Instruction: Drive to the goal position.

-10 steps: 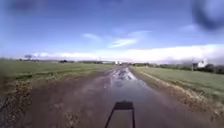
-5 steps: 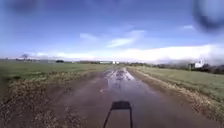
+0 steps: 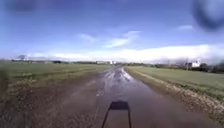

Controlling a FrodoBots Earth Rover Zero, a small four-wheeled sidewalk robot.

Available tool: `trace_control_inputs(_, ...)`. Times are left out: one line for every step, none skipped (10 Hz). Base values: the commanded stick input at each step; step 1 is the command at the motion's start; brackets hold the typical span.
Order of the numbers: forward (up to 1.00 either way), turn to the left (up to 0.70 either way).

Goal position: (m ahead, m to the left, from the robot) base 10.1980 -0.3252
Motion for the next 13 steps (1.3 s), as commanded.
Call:
trace_control_inputs(0.70,0.14)
trace_control_inputs(0.70,0.02)
trace_control_inputs(0.70,0.00)
trace_control_inputs(0.70,0.00)
trace_control_inputs(0.70,0.00)
trace_control_inputs(0.70,0.00)
trace_control_inputs(0.70,0.30)
trace_control_inputs(0.70,0.33)
trace_control_inputs(0.70,0.07)
trace_control_inputs(0.70,0.04)
trace_control_inputs(0.70,0.00)
trace_control_inputs(0.70,0.00)
trace_control_inputs(0.70,0.00)
